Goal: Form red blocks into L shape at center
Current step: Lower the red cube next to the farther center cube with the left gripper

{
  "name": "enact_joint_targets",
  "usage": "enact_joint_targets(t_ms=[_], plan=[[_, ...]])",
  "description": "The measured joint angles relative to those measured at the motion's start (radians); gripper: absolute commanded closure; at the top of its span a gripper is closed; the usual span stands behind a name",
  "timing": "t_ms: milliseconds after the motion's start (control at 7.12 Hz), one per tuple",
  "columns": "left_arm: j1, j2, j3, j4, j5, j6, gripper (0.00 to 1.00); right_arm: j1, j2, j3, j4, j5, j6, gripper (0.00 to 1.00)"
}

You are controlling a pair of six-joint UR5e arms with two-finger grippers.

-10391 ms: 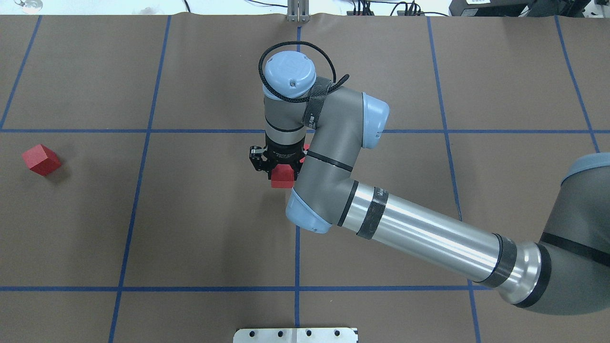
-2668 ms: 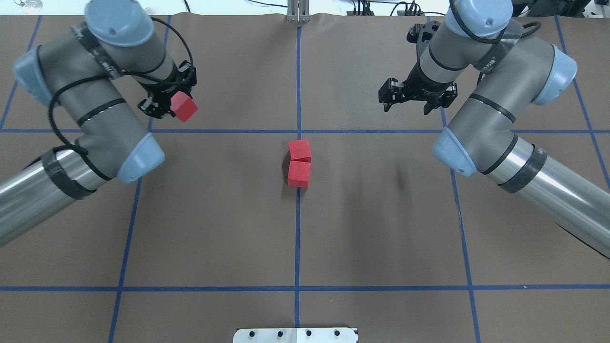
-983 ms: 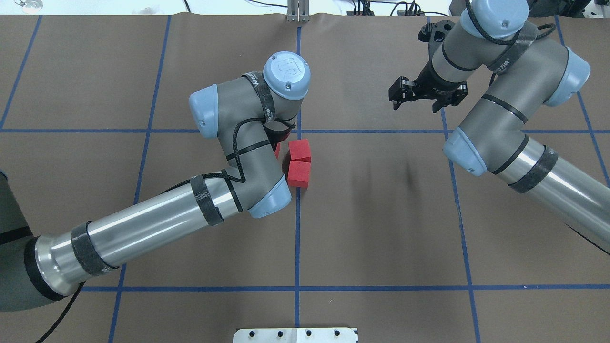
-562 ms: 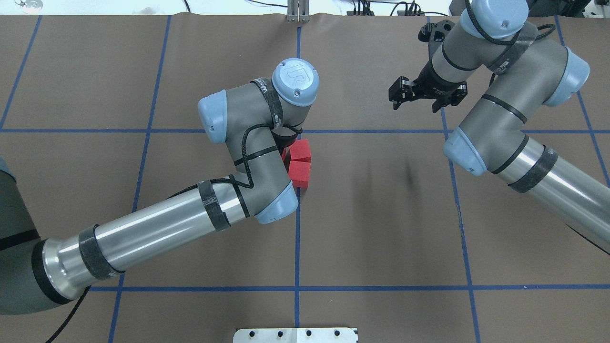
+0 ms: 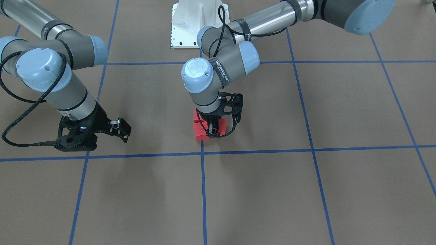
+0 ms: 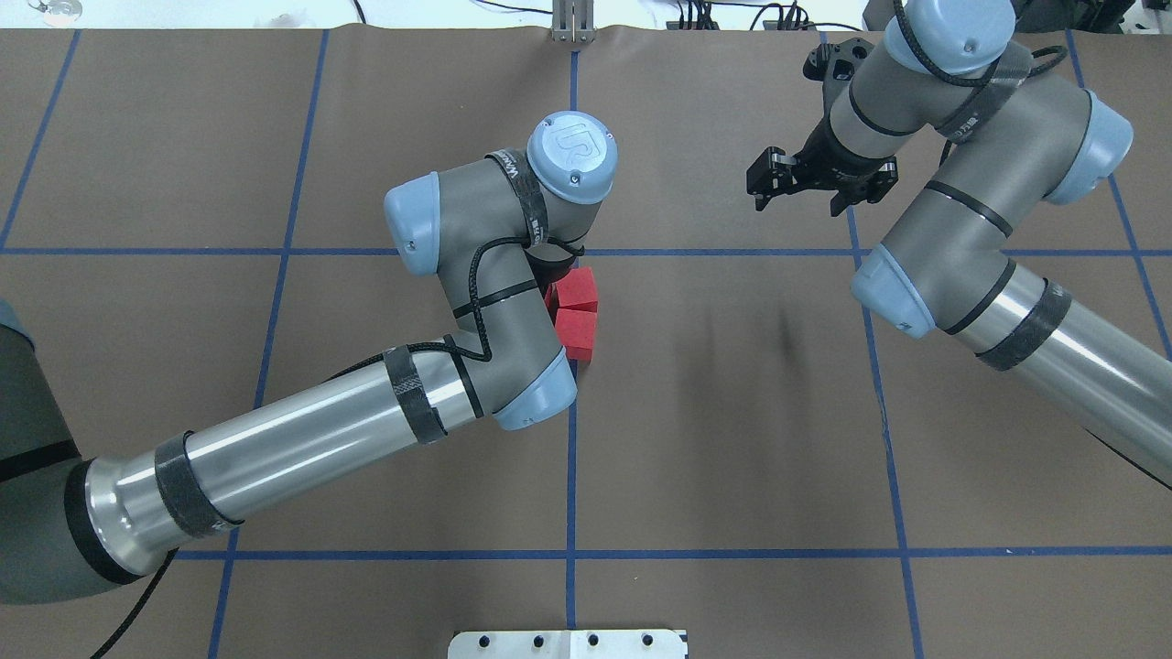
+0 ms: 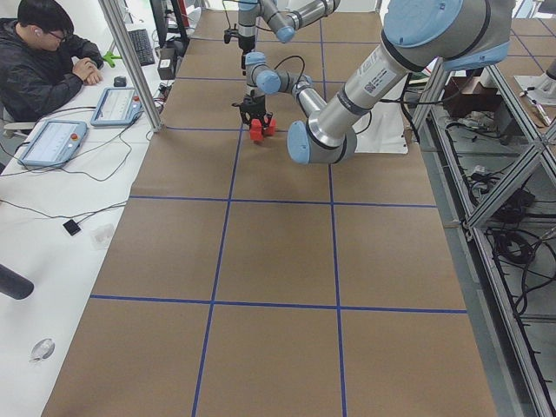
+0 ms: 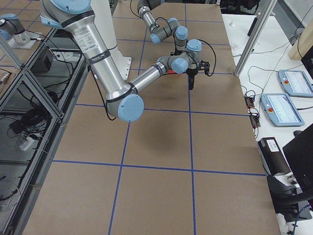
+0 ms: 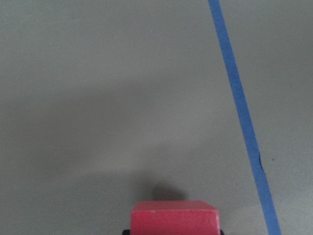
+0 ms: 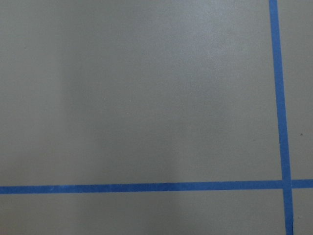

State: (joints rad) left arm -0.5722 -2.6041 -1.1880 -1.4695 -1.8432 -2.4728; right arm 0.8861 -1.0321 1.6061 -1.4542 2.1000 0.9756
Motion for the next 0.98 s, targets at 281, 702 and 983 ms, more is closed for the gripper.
enact_joint_targets(t_ms=[281,702,983], plan=[[0.0,-0.003,0.003,-0.001,0.007,0.0,1.0,0.0,0.0,-0.001,0.0,0.0,0.0,0.01],[0.004,-0.004,0.009,-0.013,0.013,0.0,1.0,0.002,0.0,-0.001,0.0,-0.001,0.0,0.01],[0.007,-0.004,0.01,-0.014,0.013,0.001,0.83,0.002,0.0,-0.002,0.0,-0.001,0.0,0.01]])
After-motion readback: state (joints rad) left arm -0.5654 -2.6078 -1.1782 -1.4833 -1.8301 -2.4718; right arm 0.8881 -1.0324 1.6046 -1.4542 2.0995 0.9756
